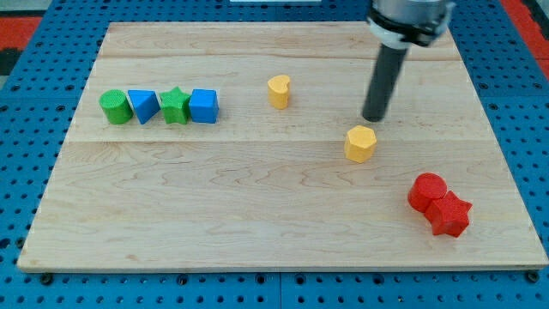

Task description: Move the yellow heart closer to the yellow hexagon

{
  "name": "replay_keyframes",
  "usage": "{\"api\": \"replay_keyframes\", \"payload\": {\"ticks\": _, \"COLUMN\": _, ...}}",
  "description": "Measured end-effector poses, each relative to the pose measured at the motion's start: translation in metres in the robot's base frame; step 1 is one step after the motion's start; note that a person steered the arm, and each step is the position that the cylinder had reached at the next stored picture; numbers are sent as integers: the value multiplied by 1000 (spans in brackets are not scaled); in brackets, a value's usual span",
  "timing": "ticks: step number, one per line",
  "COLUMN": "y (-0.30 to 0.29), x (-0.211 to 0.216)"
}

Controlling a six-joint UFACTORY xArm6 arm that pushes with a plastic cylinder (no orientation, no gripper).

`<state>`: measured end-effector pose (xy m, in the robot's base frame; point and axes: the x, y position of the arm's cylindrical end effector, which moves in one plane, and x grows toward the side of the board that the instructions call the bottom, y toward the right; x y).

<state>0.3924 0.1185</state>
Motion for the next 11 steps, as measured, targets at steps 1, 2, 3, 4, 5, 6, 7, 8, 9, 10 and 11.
{"api": "replay_keyframes", "payload": {"ticks": 1, "y": -38, "x": 23}}
{"api": "replay_keyframes", "payload": {"ticks": 2, "y": -20, "x": 69}}
{"api": "replay_keyframes", "payload": {"ticks": 3, "y": 13, "x": 90}}
{"api": "replay_keyframes", "payload": {"ticks": 4, "y": 12, "x": 86}}
{"api": "replay_keyframes", "payload": {"ticks": 5, "y": 4, "x": 40}}
{"api": "replay_keyframes", "payload": {"ticks": 6, "y": -10, "x": -35}}
{"api": "replay_keyframes", "payload": {"ticks": 7, "y": -60, "x": -92}}
{"api": "replay_keyframes", "payload": {"ticks": 8, "y": -126, "x": -97}}
{"api": "replay_keyframes", "payload": {"ticks": 9, "y": -131, "x": -39}}
{"api": "replay_keyframes", "payload": {"ticks": 10, "y": -97, "x": 2}}
{"api": "replay_keyframes", "payload": {"ticks": 11, "y": -44, "x": 54}}
